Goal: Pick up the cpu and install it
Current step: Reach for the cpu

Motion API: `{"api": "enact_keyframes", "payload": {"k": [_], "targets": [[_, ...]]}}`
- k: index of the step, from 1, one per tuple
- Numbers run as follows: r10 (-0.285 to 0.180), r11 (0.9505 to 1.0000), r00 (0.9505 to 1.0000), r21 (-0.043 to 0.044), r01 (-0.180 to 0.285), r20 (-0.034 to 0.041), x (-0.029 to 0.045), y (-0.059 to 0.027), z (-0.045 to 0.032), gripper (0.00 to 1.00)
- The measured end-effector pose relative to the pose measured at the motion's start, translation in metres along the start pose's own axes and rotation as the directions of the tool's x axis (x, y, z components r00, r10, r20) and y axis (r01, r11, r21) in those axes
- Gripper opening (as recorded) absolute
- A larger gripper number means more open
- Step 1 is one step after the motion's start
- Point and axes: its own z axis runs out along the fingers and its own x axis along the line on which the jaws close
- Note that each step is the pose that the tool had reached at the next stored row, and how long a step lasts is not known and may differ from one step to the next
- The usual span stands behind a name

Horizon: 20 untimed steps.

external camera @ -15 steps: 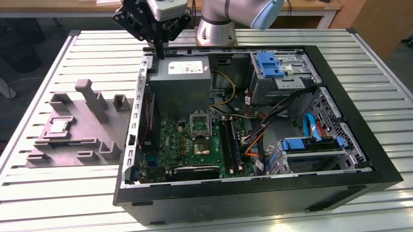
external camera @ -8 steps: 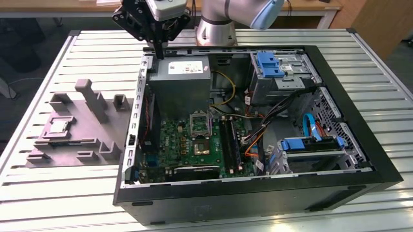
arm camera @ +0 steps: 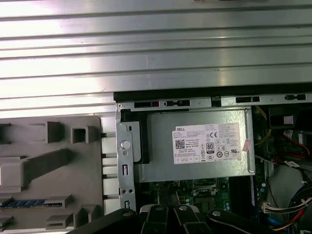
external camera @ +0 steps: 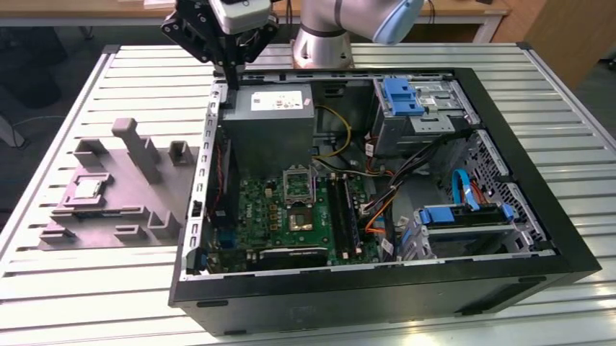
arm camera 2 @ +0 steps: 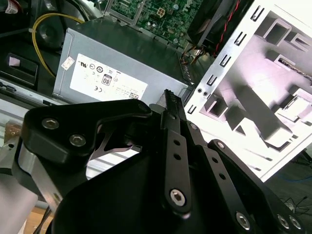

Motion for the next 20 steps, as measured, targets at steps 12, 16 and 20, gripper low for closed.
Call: {"api": "enact_keyframes", "payload": {"k": [12, 16, 20], "targets": [[0.000, 1.0000, 1.0000, 0.0002, 0.000, -0.0028, 0.0062, -0.0007, 0.0043, 0.11], [0.000, 1.0000, 1.0000, 0.0002, 0.000, -0.0033, 0.0067, -0.0007, 0.0048, 0.11], [0.000, 1.0000, 1.0000, 0.0004, 0.000, -0.0058, 0.0093, -0.0010, 0.0068, 0.11]]}}
